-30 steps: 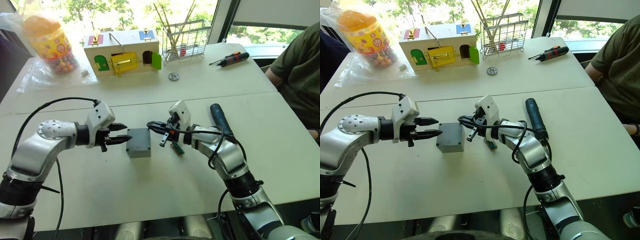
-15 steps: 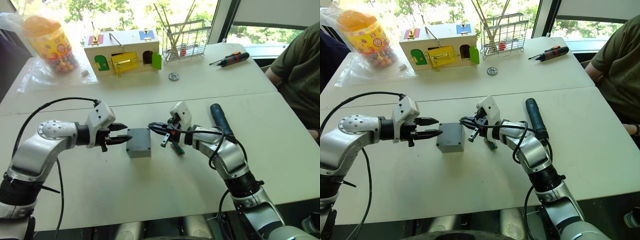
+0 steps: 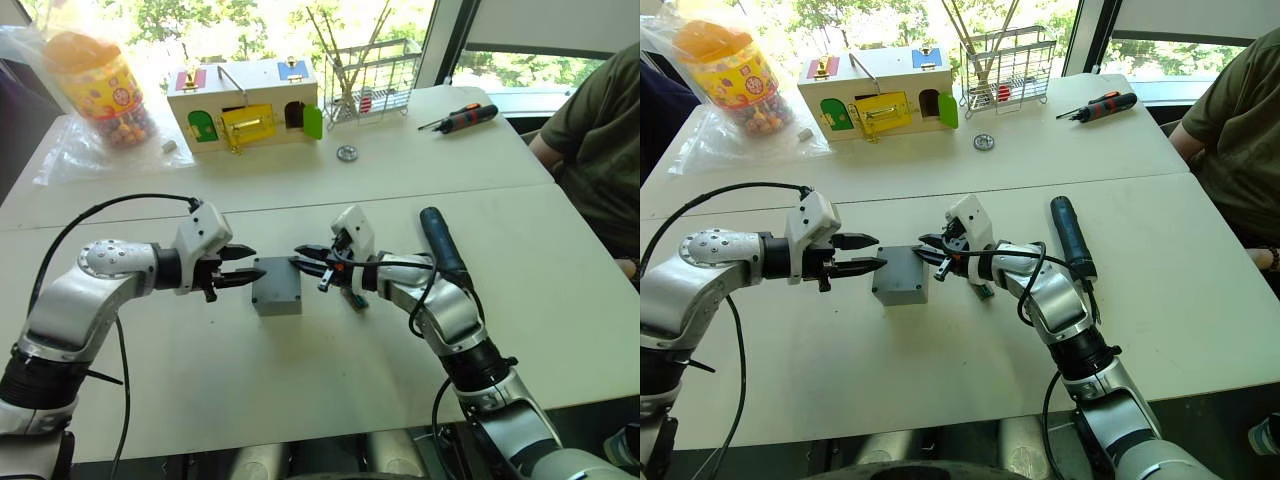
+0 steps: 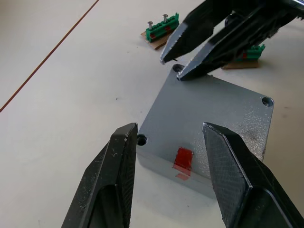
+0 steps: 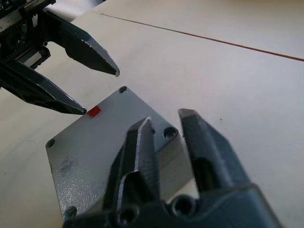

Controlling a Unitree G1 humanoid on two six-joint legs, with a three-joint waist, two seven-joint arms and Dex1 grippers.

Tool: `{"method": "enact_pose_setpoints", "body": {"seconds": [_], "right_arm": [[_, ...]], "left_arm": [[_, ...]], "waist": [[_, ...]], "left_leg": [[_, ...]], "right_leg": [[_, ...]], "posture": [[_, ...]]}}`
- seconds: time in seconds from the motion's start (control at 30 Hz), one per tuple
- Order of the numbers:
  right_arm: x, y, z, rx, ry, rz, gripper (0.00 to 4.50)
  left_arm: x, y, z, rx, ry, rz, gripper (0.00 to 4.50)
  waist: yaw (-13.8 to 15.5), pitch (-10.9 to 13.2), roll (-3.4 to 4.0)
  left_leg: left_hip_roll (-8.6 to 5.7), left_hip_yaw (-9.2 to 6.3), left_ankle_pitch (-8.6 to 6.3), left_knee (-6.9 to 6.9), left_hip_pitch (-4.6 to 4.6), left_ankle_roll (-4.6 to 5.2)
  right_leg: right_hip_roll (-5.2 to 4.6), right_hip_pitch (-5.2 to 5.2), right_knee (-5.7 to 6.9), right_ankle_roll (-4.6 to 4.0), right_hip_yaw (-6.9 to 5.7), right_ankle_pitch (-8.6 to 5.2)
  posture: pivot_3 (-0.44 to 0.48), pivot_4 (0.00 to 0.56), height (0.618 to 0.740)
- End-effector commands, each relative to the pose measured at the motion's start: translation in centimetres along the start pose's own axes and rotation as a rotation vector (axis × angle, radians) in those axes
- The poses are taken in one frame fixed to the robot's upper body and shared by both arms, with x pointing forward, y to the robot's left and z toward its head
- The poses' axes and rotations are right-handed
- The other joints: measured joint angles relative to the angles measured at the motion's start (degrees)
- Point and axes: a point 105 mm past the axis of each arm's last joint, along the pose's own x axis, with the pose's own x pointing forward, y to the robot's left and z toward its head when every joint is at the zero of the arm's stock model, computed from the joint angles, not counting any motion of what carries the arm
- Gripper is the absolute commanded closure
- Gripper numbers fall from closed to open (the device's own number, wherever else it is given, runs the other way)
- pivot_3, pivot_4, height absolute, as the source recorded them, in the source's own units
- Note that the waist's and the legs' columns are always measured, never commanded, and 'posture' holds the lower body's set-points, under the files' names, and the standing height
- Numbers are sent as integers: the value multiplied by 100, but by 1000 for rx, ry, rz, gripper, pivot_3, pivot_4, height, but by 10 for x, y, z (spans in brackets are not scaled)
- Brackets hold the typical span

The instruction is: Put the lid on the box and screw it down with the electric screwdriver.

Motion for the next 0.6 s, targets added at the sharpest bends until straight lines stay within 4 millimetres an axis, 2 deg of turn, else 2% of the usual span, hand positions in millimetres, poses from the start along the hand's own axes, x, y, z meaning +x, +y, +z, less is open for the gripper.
{"method": "enact_pose_setpoints", "body": {"seconds": [0.03,0.07,0.17,0.2,0.27,0.33,0.4,0.5,0.6], "right_arm": [[-2,4,18,-56,-45,33,1697],[-4,4,21,-66,-49,29,1142],[-17,-2,34,-94,-65,7,36],[-21,-4,37,-100,-68,0,36],[-42,-16,57,-90,-92,-34,36],[-72,-36,79,-71,-93,-86,36],[-96,-54,89,-54,-54,-143,36],[-135,-80,94,-41,95,-205,36],[-158,-95,89,6,226,-248,36]], "left_arm": [[-1,1,9,38,-21,7,2290],[0,1,10,39,-26,6,2290],[0,-1,17,44,-50,-2,2290],[1,-2,20,45,-57,-5,2290],[1,-5,31,61,-89,-32,2290],[2,-11,44,99,-113,-76,2290],[5,-17,51,131,-122,-115,2290],[11,-30,62,195,-143,-200,2290],[16,-38,67,237,-150,-249,2290]], "waist": [[1,0,0],[3,0,0],[18,0,0],[23,0,0],[32,0,0],[47,0,0],[54,0,0],[52,0,0],[31,0,0]], "left_leg": [[0,0,0,0,0,0],[0,0,0,0,0,0],[-1,0,0,0,0,0],[-1,0,0,1,0,0],[-1,0,0,5,-1,0],[-2,0,0,8,-3,1],[-3,-1,0,8,-5,1],[-4,-1,-2,6,-5,3],[-1,5,-3,0,-5,5]], "right_leg": [[0,0,0,0,0,0],[-1,0,0,0,0,0],[-1,1,0,0,0,0],[-1,0,0,0,0,0],[-1,2,0,0,0,0],[-2,3,0,0,0,0],[-4,4,-2,0,0,0],[-5,7,-8,0,-4,0],[-9,8,-14,0,-2,0]], "posture": [[0,150,740],[0,150,740],[0,150,740],[0,150,740],[0,150,740],[0,150,740],[0,150,740],[0,150,740],[0,150,740]]}}
